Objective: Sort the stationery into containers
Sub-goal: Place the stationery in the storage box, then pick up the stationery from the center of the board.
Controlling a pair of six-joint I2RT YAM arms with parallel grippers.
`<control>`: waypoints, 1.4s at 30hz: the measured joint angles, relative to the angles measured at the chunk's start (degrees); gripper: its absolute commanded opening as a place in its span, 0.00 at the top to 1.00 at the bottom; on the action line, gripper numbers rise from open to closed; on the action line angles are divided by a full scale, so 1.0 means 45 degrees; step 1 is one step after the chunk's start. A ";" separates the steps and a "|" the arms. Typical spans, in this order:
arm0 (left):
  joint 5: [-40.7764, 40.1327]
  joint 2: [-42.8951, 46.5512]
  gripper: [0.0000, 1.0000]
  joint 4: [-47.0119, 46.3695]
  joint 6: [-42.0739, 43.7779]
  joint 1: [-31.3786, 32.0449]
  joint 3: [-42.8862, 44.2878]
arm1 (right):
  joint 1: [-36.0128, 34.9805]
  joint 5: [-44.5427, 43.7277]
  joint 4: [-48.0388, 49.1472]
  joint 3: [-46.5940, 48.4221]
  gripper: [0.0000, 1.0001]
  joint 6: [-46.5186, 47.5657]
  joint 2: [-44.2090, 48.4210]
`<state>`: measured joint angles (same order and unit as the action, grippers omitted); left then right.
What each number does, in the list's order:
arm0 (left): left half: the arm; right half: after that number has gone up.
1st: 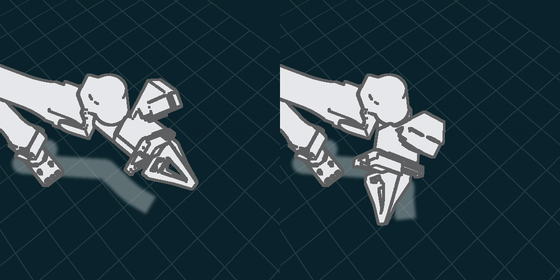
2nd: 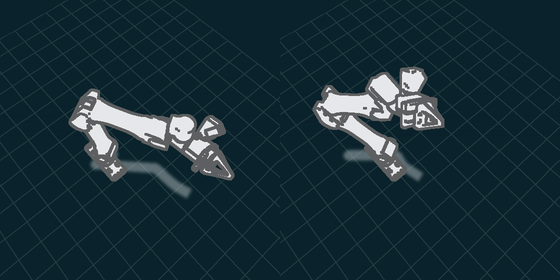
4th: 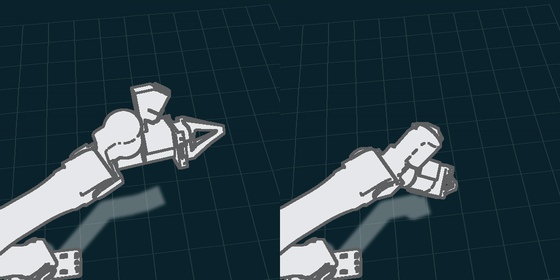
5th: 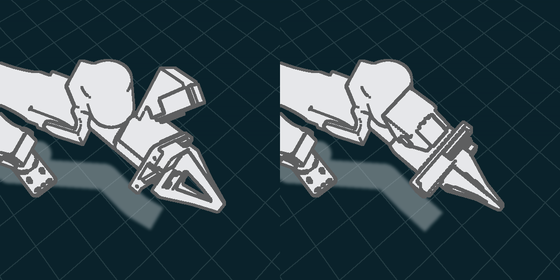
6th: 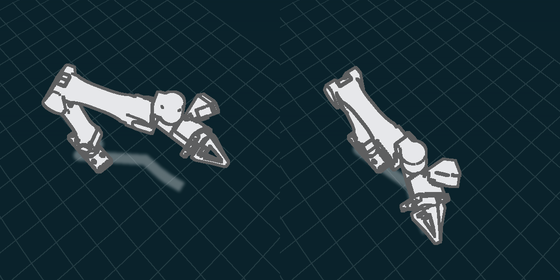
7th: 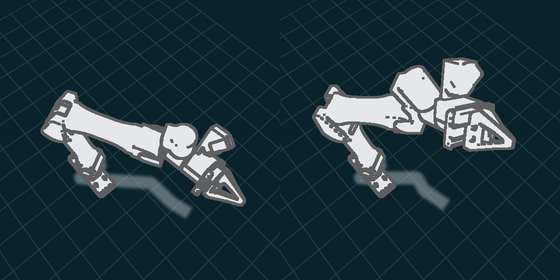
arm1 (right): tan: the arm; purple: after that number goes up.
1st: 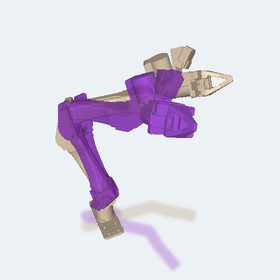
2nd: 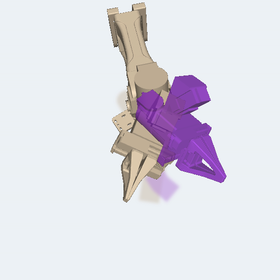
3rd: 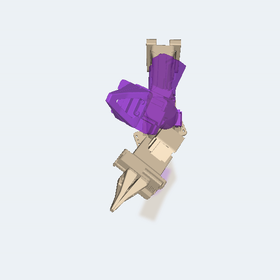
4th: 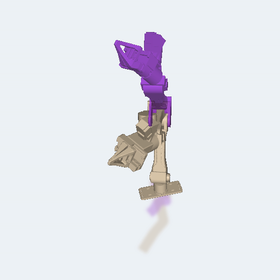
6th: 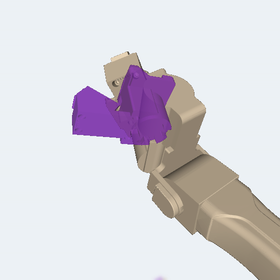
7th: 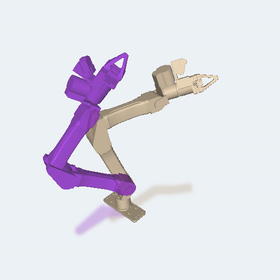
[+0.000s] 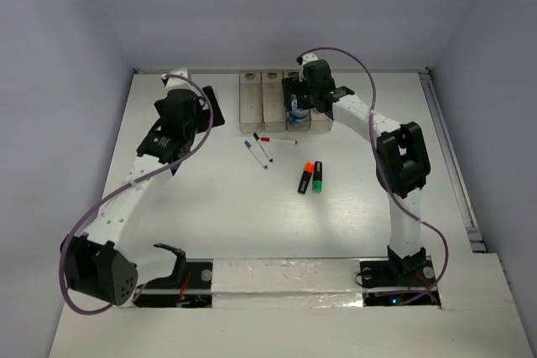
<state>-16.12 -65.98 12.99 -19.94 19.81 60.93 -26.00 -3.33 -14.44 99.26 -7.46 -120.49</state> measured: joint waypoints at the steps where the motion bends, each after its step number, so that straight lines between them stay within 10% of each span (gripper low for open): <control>1: 0.0185 -0.0321 0.03 -0.0005 -0.0005 -0.0170 0.0146 | 0.0015 0.0034 0.0000 0.0078 0.00 -0.0005 0.0000; 9: 0.0369 -0.3648 0.09 0.0000 -0.0024 -0.0583 0.2273 | 0.0019 0.0520 0.0457 -0.0112 0.00 -0.0175 0.0874; 24: 0.0165 -1.2390 0.13 0.0947 0.0306 -0.1972 0.9899 | 0.0010 0.2715 0.3041 -0.6897 0.00 -0.2161 0.8539; 42: 0.2137 -1.4120 0.15 0.0806 0.1719 -0.2535 1.1108 | -0.0894 0.3002 0.3075 -0.7694 0.00 -0.2429 0.8257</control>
<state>-6.50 -129.51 16.62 -12.21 8.40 110.91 -30.02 10.17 -0.60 64.64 -18.39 -83.33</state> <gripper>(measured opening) 0.860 0.995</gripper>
